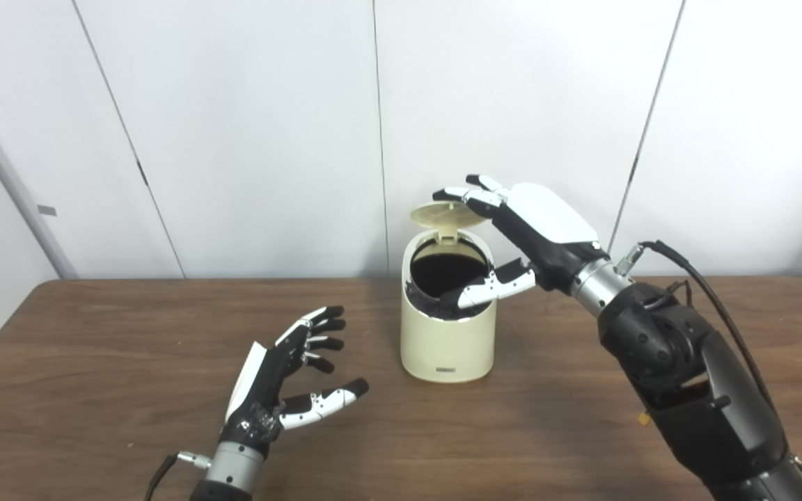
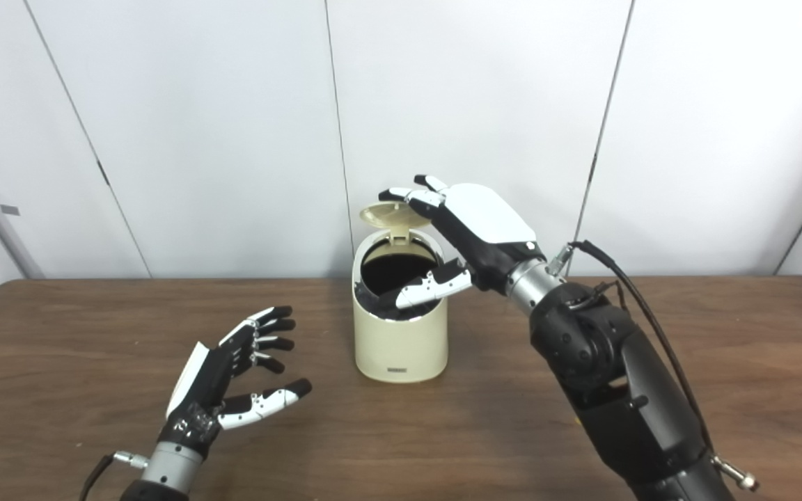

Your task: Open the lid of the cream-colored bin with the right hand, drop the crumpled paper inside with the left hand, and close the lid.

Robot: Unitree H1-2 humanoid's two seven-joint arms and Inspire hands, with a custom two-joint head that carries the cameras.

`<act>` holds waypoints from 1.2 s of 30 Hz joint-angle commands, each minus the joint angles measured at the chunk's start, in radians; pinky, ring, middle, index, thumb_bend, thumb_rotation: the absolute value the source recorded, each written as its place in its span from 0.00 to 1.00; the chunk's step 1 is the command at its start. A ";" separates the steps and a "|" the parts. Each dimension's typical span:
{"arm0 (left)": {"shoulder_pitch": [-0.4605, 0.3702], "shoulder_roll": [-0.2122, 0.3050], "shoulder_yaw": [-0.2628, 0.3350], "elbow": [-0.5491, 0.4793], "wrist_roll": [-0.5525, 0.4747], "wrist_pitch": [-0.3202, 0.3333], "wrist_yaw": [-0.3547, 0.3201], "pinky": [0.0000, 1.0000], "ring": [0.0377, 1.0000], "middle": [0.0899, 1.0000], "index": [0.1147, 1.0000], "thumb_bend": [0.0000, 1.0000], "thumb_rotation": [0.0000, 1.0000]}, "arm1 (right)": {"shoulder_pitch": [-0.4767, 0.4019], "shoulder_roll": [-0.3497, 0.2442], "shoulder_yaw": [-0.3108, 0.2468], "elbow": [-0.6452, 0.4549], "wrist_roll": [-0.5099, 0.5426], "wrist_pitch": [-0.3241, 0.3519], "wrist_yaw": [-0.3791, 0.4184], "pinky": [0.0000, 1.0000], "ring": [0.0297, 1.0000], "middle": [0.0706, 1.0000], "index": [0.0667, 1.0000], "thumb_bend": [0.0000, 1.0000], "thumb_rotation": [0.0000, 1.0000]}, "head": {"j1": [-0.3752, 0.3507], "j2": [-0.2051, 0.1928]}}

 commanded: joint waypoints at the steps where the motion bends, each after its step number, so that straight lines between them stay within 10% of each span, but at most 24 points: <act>1: -0.039 0.001 0.002 -0.011 -0.007 -0.011 0.005 0.58 0.71 0.79 0.83 0.71 0.16 | -0.052 -0.015 -0.009 -0.040 -0.010 -0.014 0.000 0.82 0.97 0.85 0.84 0.79 0.54 | 0.000 0.001; 36: -0.005 0.005 0.014 -0.009 0.007 -0.008 0.014 0.58 0.70 0.78 0.82 0.71 0.17 | 0.063 -0.042 -0.027 -0.099 0.036 -0.075 0.025 0.94 0.92 0.70 0.69 0.74 0.50 | 0.018 0.034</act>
